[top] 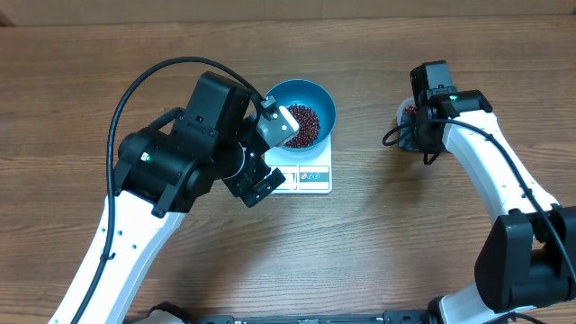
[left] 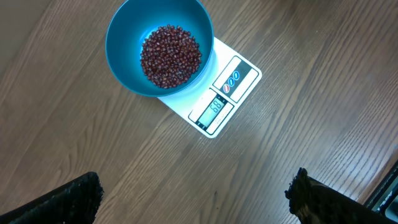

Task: Scoop item into bowl and weigh 150g on scale
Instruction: 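Lower the blue cup into the red beans and drag to scoop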

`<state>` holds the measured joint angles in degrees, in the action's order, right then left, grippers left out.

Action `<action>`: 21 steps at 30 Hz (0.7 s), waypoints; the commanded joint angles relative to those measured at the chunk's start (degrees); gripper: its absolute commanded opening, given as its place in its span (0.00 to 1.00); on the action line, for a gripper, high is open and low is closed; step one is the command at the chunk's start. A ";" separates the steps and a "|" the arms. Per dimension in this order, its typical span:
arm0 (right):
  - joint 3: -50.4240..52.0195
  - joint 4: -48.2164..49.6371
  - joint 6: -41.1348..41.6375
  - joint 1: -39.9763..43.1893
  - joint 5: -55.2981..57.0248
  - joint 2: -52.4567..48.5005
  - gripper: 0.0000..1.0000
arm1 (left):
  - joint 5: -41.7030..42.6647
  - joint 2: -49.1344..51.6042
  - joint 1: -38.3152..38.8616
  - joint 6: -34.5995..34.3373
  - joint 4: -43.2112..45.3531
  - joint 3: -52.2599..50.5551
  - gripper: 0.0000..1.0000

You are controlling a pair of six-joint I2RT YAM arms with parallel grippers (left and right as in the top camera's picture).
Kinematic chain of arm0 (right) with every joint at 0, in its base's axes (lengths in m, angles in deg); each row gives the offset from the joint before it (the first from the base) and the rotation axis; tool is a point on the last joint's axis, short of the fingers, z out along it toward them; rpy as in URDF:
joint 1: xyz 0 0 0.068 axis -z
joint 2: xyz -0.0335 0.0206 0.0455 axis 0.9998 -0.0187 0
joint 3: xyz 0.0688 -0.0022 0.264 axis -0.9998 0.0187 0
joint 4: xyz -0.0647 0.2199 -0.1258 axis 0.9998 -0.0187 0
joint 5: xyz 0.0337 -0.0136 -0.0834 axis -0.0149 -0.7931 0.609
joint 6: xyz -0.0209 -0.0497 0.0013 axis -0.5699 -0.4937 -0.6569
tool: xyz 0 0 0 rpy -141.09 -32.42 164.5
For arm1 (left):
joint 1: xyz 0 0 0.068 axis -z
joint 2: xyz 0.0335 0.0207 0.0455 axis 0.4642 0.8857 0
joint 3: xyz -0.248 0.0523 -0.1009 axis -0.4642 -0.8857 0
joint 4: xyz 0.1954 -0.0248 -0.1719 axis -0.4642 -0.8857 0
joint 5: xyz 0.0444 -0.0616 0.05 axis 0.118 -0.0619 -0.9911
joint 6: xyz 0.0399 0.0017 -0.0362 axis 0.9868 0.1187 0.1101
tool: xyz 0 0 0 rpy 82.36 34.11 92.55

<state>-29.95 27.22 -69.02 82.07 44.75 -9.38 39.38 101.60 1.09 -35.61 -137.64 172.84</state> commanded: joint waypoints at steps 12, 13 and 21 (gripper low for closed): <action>-1.16 1.16 0.74 -0.20 -11.04 -0.61 0.04 | -0.20 -0.39 -0.24 0.00 0.02 1.14 1.00; -1.16 1.07 0.92 -0.15 -11.02 -0.61 0.04 | -0.20 -0.39 -0.24 0.00 0.00 1.11 0.99; -1.16 0.79 3.26 -0.15 -12.22 -0.61 0.04 | -0.20 -0.39 -0.24 0.00 0.00 1.14 0.99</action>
<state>-29.95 28.07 -66.94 82.47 37.32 -9.40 39.38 101.60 1.09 -35.61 -137.64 172.84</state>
